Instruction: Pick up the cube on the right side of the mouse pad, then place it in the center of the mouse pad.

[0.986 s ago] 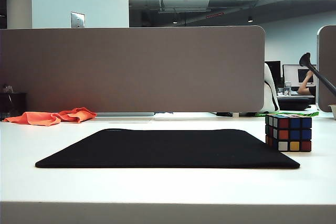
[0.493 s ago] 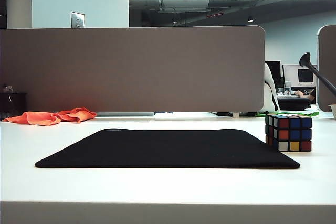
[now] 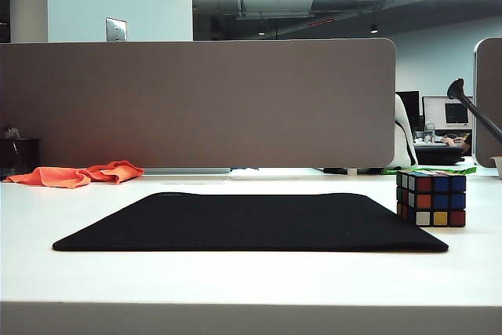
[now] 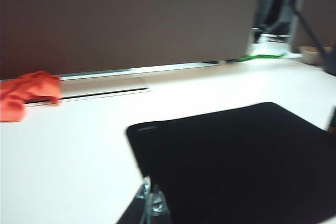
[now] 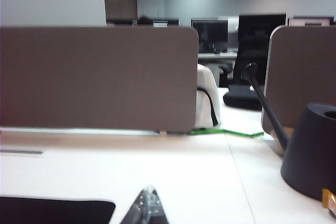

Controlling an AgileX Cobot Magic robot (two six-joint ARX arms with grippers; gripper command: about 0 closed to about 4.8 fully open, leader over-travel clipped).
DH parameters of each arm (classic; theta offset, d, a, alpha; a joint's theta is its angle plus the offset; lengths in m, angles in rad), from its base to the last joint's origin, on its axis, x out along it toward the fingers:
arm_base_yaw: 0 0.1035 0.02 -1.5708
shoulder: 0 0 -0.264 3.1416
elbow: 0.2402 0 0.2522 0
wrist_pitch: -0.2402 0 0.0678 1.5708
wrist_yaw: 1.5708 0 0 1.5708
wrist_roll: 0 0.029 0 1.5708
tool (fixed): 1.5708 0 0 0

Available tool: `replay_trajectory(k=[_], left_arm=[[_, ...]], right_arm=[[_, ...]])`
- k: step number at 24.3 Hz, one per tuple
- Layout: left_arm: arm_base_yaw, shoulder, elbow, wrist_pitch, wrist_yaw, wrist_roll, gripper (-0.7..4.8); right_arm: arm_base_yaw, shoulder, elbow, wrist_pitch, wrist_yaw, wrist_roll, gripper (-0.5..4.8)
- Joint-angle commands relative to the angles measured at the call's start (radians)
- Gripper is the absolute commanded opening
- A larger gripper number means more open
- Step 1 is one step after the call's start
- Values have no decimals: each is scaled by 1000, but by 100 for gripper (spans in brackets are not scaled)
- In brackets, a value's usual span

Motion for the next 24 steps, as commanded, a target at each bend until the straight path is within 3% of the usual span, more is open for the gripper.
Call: replay_trajectory(k=[1,13,17,21,24], left_arm=[[-1,1,4,14,82,-3,-6],[-3,1,4,14,233,-6,-6],[-3,1,4,19,248,-23,-6],[-4,1,4,10,251,-64,-6],[-5,1,4,6,238,-97,-6]], right_arm=[[0,115,81,-47,2,-27,-5],[17,612,352,-60,6,-28,-5],[89,737,422,-60,135,-28,-5],[227,893,506,-61,307,-27,-4],[296,981,542,-56,342,-23,0]])
